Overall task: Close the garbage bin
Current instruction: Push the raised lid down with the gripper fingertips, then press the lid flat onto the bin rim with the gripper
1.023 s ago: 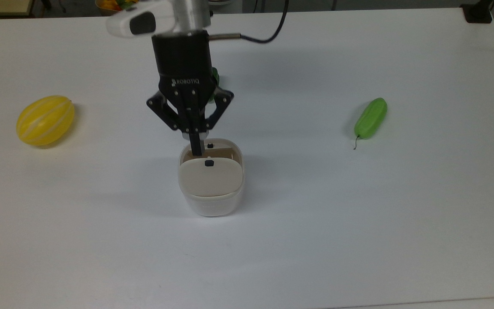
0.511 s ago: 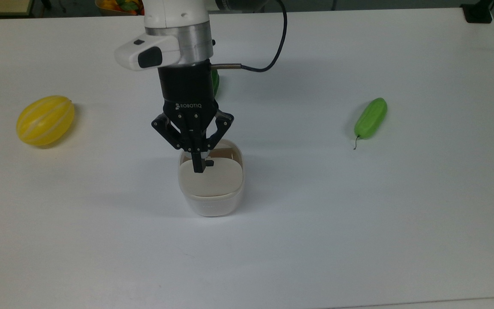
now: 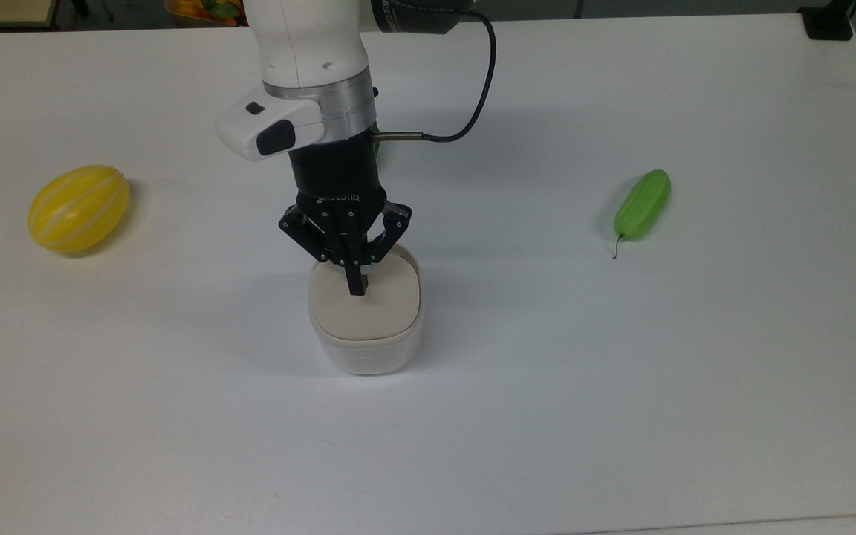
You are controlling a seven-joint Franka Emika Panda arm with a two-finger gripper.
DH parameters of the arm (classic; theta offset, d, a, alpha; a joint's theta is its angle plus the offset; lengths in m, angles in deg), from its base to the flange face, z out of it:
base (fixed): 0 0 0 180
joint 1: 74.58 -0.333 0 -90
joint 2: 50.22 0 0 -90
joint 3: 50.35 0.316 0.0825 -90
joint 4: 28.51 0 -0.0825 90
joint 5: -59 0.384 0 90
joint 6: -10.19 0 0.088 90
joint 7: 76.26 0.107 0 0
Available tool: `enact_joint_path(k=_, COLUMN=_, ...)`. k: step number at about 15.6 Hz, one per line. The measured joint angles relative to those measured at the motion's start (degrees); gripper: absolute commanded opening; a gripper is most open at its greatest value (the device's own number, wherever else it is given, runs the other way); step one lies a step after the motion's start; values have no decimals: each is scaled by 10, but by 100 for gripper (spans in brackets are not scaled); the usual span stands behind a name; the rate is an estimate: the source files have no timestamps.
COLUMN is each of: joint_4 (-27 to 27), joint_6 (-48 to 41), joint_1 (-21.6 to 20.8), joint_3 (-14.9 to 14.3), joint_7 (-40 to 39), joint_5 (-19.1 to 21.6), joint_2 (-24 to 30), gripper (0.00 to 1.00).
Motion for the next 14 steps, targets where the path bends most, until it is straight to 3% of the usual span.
enact_joint_path(k=6, joint_4=1, joint_6=-84, joint_1=1, joint_3=-1, joint_7=-28, joint_5=0, joint_2=0, gripper=0)
enact_joint_path(k=14, joint_4=17, joint_6=-98, joint_1=1, joint_3=-1, joint_7=-38, joint_5=0, joint_2=-10, gripper=0)
